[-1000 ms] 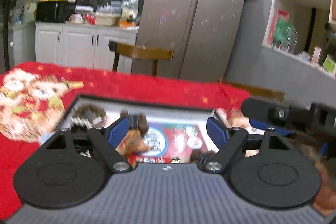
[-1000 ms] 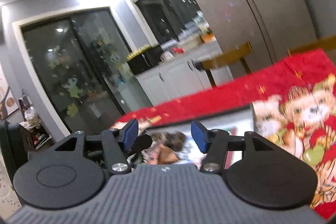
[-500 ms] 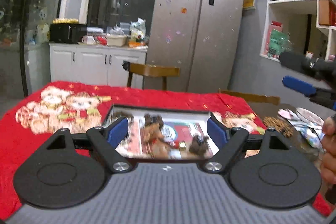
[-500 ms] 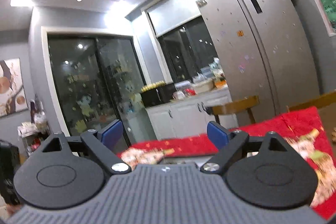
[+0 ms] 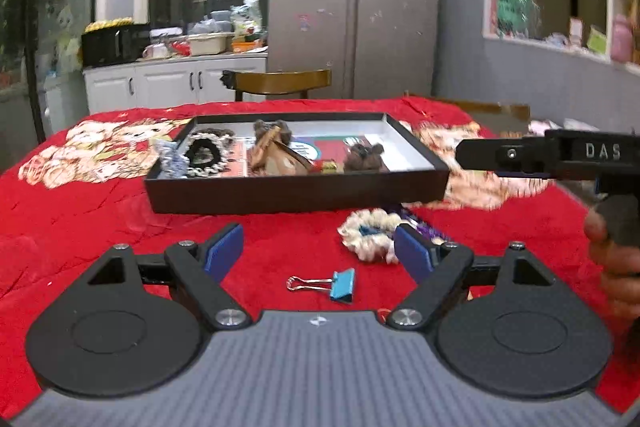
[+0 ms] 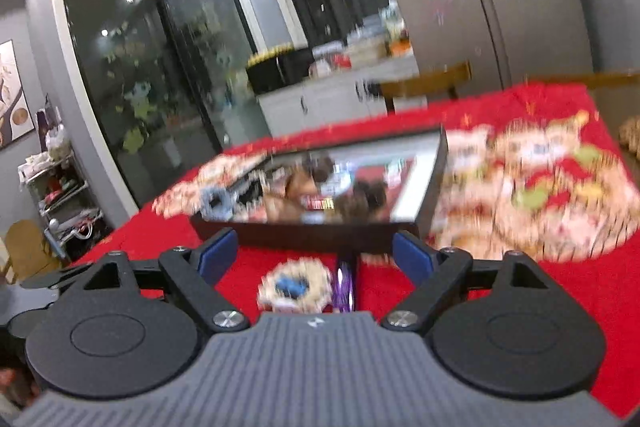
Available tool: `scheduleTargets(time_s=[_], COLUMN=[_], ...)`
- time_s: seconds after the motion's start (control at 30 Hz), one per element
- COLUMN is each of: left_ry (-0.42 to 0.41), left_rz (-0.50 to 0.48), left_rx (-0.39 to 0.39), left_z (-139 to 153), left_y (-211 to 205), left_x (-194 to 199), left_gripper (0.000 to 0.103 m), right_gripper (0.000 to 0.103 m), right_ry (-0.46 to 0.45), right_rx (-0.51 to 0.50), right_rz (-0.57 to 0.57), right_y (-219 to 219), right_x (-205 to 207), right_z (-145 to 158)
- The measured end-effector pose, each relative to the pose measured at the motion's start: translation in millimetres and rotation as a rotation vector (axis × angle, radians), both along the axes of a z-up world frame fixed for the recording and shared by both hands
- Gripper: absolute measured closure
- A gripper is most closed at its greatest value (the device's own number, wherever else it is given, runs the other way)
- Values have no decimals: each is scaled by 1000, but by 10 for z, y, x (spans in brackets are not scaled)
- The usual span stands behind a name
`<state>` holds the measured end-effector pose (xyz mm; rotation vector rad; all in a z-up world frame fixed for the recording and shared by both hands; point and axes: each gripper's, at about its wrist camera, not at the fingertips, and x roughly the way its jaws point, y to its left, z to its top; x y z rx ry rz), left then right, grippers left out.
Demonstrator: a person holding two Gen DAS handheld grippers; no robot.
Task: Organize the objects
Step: 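Move both open tools back down to the items beside the box, then grasp the blue binder clip with the left tool while the right tool grasps the purple lighter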
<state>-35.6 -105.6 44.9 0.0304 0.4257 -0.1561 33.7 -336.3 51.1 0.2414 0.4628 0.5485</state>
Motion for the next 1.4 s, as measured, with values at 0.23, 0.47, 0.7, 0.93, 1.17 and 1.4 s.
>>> scheduleTargets(time_s=[0.23, 0.47, 0.7, 0.93, 1.17, 1.4], left_ry=[109, 206, 218, 219, 221, 215], left_rz=[-12, 11, 3, 7, 16, 9], left_rx=[-23, -57, 0, -13, 61, 52], left_z=[-182, -285, -311, -317, -337, -337], left_y=[10, 16, -97, -74, -183, -175], left_x=[265, 460, 521, 531, 541, 536], left_gripper=[17, 17, 17, 18, 19, 32], right_gripper=[26, 27, 42, 57, 59, 79], right_ry=[43, 62, 151, 140, 104, 62], right_rx=[-82, -146, -125, -155, -260, -388], right_rz=[24, 56, 31, 41, 75, 27], right_y=[68, 167, 104, 152, 317, 464], right_x=[38, 86, 202, 193, 102, 27], right_z=[-216, -313, -393, -383, -365, -349])
